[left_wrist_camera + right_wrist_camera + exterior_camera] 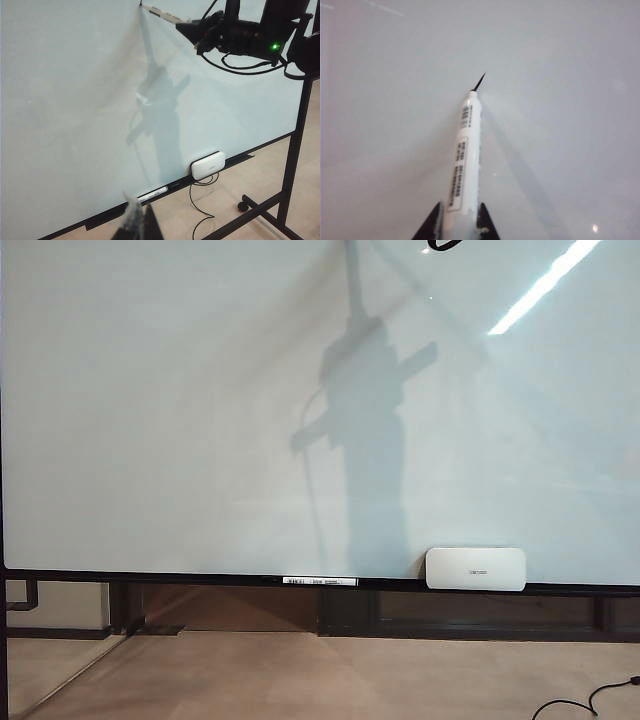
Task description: Reach to the right to find the marker pen, pick it up, and write the number 19 on the whiteboard.
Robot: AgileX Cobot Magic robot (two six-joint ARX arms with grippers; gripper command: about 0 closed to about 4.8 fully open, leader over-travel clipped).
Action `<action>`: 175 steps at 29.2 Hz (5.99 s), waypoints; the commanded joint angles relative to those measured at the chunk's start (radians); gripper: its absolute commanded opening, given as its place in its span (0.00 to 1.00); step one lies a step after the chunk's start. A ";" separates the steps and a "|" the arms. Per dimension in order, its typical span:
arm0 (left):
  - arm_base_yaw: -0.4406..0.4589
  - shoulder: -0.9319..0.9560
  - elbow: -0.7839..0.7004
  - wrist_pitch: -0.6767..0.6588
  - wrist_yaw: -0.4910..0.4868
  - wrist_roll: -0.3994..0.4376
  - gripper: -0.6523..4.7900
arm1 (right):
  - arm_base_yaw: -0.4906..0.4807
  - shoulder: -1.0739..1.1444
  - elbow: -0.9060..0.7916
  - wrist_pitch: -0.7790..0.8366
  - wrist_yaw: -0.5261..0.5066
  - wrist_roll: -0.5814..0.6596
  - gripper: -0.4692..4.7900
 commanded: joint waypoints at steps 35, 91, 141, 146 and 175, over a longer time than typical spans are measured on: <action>-0.001 0.001 0.003 0.005 0.004 0.040 0.11 | 0.023 -0.004 0.005 -0.254 0.035 -0.017 0.08; -0.001 0.003 0.003 -0.062 0.005 0.037 0.11 | 0.035 -0.106 0.216 -0.655 0.332 -0.074 0.08; -0.001 0.004 0.003 -0.062 0.005 0.041 0.11 | 0.030 -0.105 0.216 -0.576 0.340 -0.127 0.08; -0.001 0.004 0.003 -0.062 0.005 0.041 0.11 | 0.030 -0.105 0.216 -0.575 0.336 -0.126 0.08; -0.001 0.004 0.003 -0.062 0.005 0.041 0.11 | 0.030 -0.105 0.216 -0.576 0.354 -0.130 0.08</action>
